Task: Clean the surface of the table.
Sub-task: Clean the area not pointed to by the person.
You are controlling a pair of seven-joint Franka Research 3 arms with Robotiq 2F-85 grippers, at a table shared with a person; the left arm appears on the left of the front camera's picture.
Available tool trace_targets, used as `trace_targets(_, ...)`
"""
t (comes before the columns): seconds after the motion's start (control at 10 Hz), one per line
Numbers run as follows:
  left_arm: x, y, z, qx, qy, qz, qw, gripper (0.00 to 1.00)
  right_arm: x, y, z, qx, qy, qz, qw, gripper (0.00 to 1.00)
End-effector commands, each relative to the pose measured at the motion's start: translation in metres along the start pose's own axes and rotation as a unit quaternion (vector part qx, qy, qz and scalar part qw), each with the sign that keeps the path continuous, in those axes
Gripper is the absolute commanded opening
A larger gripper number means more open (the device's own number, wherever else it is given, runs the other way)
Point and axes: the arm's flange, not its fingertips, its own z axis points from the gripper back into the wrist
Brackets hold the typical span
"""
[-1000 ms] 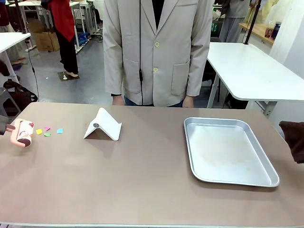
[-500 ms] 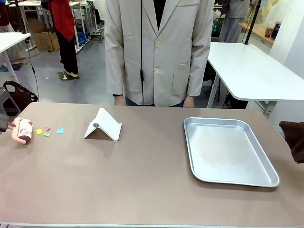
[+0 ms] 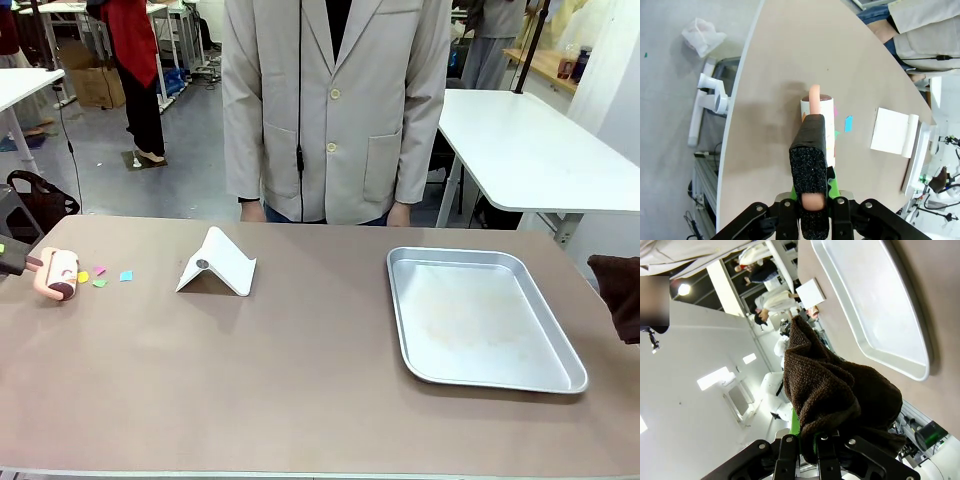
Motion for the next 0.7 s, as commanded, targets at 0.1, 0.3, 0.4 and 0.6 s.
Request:
trace_targets(0.1, 0.006, -0.006, -0.033, 0.025, 0.039, -0.006, 0.999, 0.22, -0.006, 0.006, 0.000, 0.000, 0.006, -0.004, 1.000, 0.11)
trace_targets(0.3, 0.010, -0.020, -0.055, 0.020, 0.060, -0.021, 0.998, 0.22, -0.006, 0.006, 0.000, 0.000, 0.006, -0.004, 1.000, 0.11)
trace_targets(0.4, 0.011, -0.028, -0.064, 0.017, 0.069, -0.027, 0.997, 0.22, -0.006, 0.006, 0.000, 0.000, 0.006, -0.004, 1.000, 0.11)
trace_targets(0.6, 0.013, -0.051, -0.083, 0.014, 0.077, -0.044, 0.996, 0.22, -0.006, 0.006, 0.000, 0.000, 0.006, -0.004, 1.000, 0.11)
